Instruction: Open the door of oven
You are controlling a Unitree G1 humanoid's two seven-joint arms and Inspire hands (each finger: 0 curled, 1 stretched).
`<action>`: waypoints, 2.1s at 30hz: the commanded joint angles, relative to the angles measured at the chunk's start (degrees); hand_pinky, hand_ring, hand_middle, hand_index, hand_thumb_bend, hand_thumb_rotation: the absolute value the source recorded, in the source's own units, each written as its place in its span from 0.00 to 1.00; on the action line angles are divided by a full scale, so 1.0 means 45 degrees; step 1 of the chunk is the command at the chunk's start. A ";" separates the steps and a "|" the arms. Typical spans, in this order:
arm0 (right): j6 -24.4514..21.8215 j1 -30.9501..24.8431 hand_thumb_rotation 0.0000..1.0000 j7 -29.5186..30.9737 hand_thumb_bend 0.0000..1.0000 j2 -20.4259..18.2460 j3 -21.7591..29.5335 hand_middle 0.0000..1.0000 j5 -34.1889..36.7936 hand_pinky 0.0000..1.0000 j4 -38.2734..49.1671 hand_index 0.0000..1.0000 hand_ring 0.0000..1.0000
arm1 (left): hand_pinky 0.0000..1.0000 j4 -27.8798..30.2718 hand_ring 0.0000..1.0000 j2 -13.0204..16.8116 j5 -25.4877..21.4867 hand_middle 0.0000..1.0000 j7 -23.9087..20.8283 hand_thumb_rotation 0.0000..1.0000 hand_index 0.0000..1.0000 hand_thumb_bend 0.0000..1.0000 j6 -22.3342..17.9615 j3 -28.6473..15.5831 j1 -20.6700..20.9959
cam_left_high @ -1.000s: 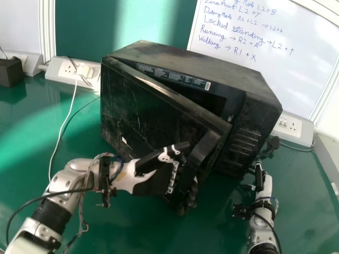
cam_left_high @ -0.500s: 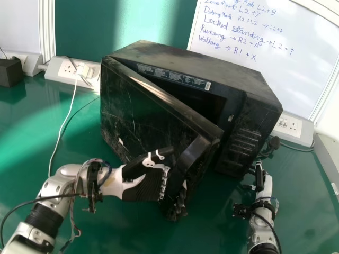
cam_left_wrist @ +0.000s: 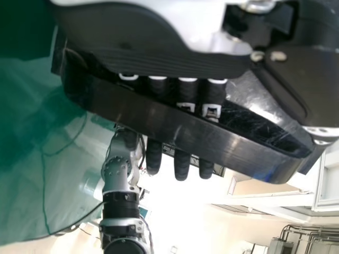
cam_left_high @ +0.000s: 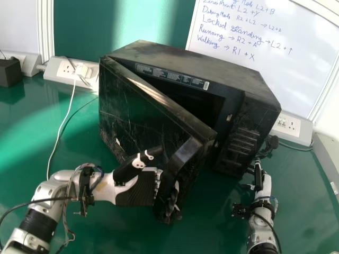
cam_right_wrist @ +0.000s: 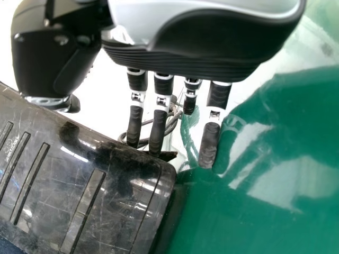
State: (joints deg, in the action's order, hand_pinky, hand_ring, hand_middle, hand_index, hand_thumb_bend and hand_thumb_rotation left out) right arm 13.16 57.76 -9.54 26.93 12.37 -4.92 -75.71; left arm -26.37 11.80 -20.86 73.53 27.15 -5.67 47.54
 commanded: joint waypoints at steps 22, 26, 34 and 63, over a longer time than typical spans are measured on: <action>-0.0244 0.0013 1.00 0.0263 0.65 -0.0106 -0.0109 0.66 -0.0092 0.37 -0.0201 0.66 0.48 | 0.03 -0.1142 0.09 0.2174 -0.4292 0.16 0.4216 0.49 0.27 0.97 -0.0071 0.0286 0.1920; -0.0247 0.0010 1.00 0.0244 0.64 -0.0093 -0.0162 0.67 -0.0139 0.37 -0.0201 0.67 0.48 | 0.03 0.0891 0.08 0.2071 -0.3988 0.14 0.3167 0.64 0.17 0.97 -0.0960 -0.1268 0.0707; -0.0272 0.0042 1.00 0.0128 0.63 -0.0121 -0.0175 0.65 -0.0105 0.36 -0.0206 0.66 0.47 | 0.02 0.3309 0.07 0.1762 -0.3701 0.13 0.1350 0.61 0.20 0.81 -0.2691 -0.2401 -0.0819; -0.0296 0.0076 1.00 0.0171 0.66 -0.0100 -0.0117 0.65 -0.0022 0.36 -0.0202 0.66 0.46 | 0.11 0.1273 0.18 0.1230 -0.4714 0.28 0.1376 0.07 0.48 0.51 -0.6973 -0.4494 -0.1092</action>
State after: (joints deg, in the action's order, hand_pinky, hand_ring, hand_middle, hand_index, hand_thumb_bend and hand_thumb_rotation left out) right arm 12.97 58.11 -8.87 26.20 11.45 -5.17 -75.68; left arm -33.86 5.59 -21.90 80.77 -18.72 -17.19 39.08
